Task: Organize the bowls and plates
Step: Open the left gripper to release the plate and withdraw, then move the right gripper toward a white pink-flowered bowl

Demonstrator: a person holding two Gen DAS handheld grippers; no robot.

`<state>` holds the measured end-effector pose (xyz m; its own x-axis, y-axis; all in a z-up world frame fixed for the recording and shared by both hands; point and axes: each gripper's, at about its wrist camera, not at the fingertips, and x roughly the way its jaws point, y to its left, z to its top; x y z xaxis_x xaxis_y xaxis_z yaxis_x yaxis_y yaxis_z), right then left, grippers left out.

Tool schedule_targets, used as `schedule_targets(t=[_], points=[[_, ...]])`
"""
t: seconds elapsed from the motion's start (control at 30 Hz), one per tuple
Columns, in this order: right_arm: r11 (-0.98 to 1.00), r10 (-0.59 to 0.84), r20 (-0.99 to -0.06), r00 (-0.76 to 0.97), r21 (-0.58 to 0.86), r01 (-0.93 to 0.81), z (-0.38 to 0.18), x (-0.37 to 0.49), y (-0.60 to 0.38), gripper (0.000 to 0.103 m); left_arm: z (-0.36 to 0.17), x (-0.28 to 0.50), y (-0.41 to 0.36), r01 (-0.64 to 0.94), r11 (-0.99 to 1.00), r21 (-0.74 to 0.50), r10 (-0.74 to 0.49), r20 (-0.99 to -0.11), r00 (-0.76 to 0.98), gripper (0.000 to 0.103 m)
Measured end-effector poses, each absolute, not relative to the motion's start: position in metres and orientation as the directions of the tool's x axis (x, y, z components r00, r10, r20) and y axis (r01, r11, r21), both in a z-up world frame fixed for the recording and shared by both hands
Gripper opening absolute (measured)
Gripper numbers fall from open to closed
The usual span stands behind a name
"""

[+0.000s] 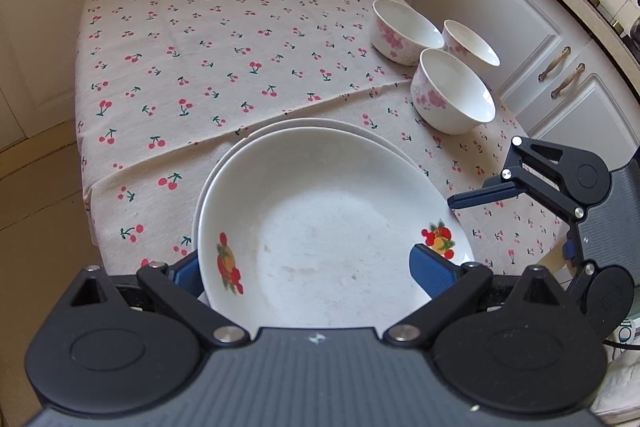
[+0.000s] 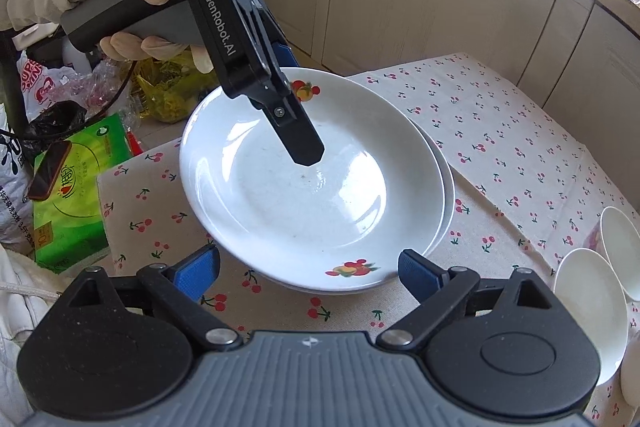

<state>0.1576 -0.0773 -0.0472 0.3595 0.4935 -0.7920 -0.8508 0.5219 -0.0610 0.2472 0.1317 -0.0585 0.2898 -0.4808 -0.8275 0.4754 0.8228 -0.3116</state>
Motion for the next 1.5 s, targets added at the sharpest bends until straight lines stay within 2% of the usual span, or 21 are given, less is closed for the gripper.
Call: schedule_targets(t=[0.47,0.87,1.17,1.33,1.5], points=[[0.561,0.493,-0.763,0.419,-0.089,-0.823,-0.038,0.149,-0.087,0.100,-0.054,0.240,0.137,0.453,0.834,-0.315,-0.476,-0.826,0.303,0.099],[0.713,0.431,-0.734,0.525,-0.080,-0.697,-0.040,0.154,-0.112,0.103,-0.053,0.233,0.141,0.432,0.861,-0.267,-0.436,-0.826,0.357,0.099],[0.836,0.354,-0.676,0.646,-0.080,-0.543,-0.039,0.146,-0.141,0.103,-0.028,0.207,0.126,0.466,0.871,-0.155,-0.415,-0.738,0.532,0.100],[0.914,0.265,-0.630,0.730,-0.077,-0.399,-0.041,0.140,-0.160,0.103,-0.024,0.181,0.095,0.480,0.876,-0.040,-0.374,-0.685,0.626,0.101],[0.929,0.227,-0.629,0.743,-0.090,-0.359,-0.045,0.135,-0.180,0.103,-0.025,0.160,0.064,0.478,0.878,-0.032,-0.384,-0.643,0.663,0.101]])
